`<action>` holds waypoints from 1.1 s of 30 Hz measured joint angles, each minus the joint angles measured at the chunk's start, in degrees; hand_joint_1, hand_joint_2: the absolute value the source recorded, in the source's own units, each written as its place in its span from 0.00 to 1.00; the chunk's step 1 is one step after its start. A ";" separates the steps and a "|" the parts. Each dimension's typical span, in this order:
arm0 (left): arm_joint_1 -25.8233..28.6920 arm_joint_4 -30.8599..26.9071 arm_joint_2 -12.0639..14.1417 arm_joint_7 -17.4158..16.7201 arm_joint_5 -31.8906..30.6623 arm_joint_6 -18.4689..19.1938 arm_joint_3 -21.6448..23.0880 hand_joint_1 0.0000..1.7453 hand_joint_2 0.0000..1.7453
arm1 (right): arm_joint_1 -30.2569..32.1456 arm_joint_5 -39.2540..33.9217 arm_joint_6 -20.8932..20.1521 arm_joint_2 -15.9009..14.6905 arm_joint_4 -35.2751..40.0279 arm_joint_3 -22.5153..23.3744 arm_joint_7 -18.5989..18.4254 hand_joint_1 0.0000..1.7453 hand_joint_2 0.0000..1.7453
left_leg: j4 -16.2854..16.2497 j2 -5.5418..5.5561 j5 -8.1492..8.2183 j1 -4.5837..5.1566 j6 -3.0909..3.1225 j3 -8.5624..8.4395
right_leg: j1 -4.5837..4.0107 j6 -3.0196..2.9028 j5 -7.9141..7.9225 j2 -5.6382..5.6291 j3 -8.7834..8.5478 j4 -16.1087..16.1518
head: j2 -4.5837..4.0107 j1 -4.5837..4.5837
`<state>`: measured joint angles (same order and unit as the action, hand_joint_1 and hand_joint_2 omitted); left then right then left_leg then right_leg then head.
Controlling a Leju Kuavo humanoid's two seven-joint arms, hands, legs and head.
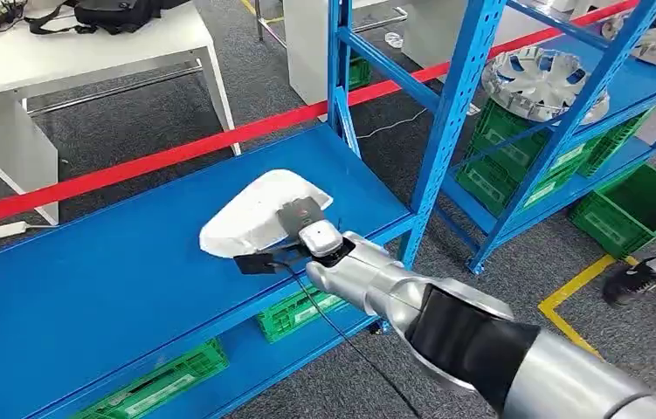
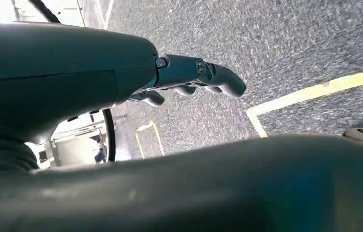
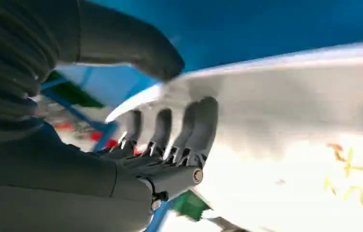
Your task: Take the parts from the cabinet and place them on the table.
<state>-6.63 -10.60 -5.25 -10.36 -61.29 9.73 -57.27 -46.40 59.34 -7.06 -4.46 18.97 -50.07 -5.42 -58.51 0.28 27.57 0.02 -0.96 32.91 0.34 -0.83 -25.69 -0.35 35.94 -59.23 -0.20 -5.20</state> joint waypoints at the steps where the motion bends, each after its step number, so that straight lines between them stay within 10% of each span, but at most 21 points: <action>1: 0.15 0.00 0.00 0.18 0.04 0.00 -0.04 0.00 0.00 | -0.71 0.26 0.17 -0.98 -0.15 -0.11 -0.41 0.86 1.00 | -0.01 0.00 0.02 0.01 0.03 0.00 | 0.00 0.03 -0.01 0.00 -0.01 0.01 | 0.00 0.02; 6: 0.62 0.00 0.00 1.31 0.24 0.00 -0.09 0.00 0.00 | -3.45 0.63 0.67 -4.74 -1.09 -0.22 -0.70 0.70 1.00 | -0.04 0.02 0.06 0.01 0.12 0.00 | 0.00 0.10 0.01 0.03 -0.10 0.07 | 0.00 -0.02; 12: 0.39 0.00 0.00 1.73 0.26 0.00 -0.11 0.00 0.00 | -3.03 -0.02 1.59 -5.50 -1.71 -0.22 -0.59 1.00 1.00 | -0.05 -0.01 0.08 0.00 0.14 -0.05 | -0.01 0.10 0.01 -0.05 -0.09 0.09 | 0.00 0.00; 16: 0.32 0.00 0.00 1.55 0.13 0.00 -0.11 0.00 0.00 | -2.90 -0.40 1.59 -5.48 -1.81 -0.22 -0.65 1.00 1.00 | -0.05 0.00 0.08 0.00 0.14 -0.04 | -0.03 0.11 0.00 -0.03 -0.11 0.09 | 0.00 0.00; 17: 0.32 0.00 0.00 1.53 0.11 0.00 -0.11 0.00 1.00 | -2.89 -0.50 1.59 -5.48 -1.82 -0.22 -0.65 1.00 1.00 | -0.04 0.01 0.08 0.00 0.14 -0.04 | -0.03 0.15 -0.03 -0.02 -0.13 0.09 | 0.00 0.00; 33: 0.31 -0.04 0.00 1.59 -0.26 0.00 -0.87 0.00 1.00 | -2.60 -1.16 1.86 -5.07 -1.84 -0.22 -0.17 1.00 1.00 | -0.07 0.00 0.09 0.00 0.16 -0.09 | -0.02 0.17 -0.02 -0.02 -0.21 0.12 | 0.00 0.00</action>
<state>-6.32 -10.64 -5.25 -8.77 -61.55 9.73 -58.14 -49.00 58.18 -5.20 -9.53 17.14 -50.29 -5.59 -58.57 0.28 27.66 0.02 -0.80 32.82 0.32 -0.66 -25.71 -0.37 35.73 -59.11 -0.20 -5.20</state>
